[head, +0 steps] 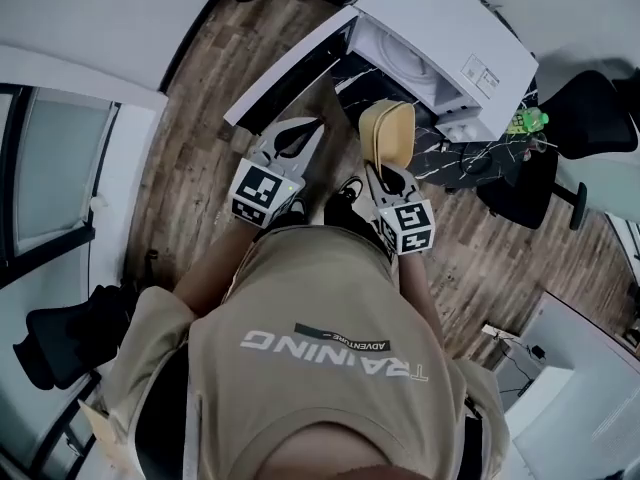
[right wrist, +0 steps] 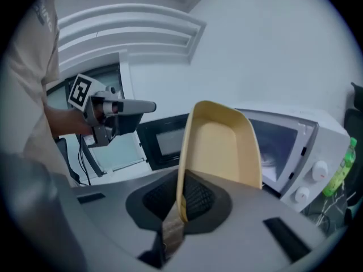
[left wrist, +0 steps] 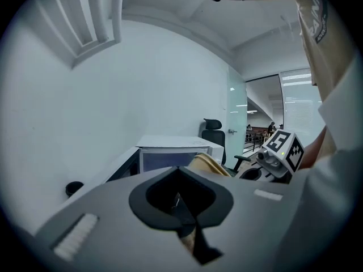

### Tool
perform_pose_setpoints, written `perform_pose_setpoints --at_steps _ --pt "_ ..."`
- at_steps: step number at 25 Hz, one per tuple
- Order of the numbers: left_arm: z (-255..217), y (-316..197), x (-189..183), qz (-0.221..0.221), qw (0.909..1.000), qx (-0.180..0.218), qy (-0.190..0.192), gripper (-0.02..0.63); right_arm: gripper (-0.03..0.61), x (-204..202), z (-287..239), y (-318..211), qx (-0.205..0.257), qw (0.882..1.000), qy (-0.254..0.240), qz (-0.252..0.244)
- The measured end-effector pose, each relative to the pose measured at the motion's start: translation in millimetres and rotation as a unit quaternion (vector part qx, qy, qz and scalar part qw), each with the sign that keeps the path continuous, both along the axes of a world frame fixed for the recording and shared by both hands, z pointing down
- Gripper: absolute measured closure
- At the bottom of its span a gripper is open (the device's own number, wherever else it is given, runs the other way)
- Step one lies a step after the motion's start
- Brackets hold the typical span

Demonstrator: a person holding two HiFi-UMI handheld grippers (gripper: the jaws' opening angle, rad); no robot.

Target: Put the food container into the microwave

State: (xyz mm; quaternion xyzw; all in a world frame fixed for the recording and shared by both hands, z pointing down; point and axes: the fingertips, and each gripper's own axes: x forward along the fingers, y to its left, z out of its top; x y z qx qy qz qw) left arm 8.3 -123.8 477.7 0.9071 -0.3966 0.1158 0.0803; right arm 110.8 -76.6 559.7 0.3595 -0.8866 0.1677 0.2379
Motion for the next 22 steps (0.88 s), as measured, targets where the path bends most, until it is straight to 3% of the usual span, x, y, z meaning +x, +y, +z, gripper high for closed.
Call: perform_pose_setpoints --at_steps 6,10,18,22 --pt "-17 -52 41 -0.010 0.9995 0.013 -0.028 0.623 0.557 41 20 -33 0.001 0.998 0.043 -0.050" --pt "-6 -67 64 -0.031 0.9991 -0.018 -0.023 0.623 0.557 56 42 -36 -0.021 0.994 0.051 -0.090" --pt "20 -86 75 -0.079 0.9945 -0.061 -0.032 0.623 0.557 68 59 -48 -0.054 0.990 0.048 -0.125" --pt "20 -101 79 -0.074 0.9951 -0.055 -0.035 0.623 0.557 70 65 -63 -0.057 0.985 0.076 -0.141"
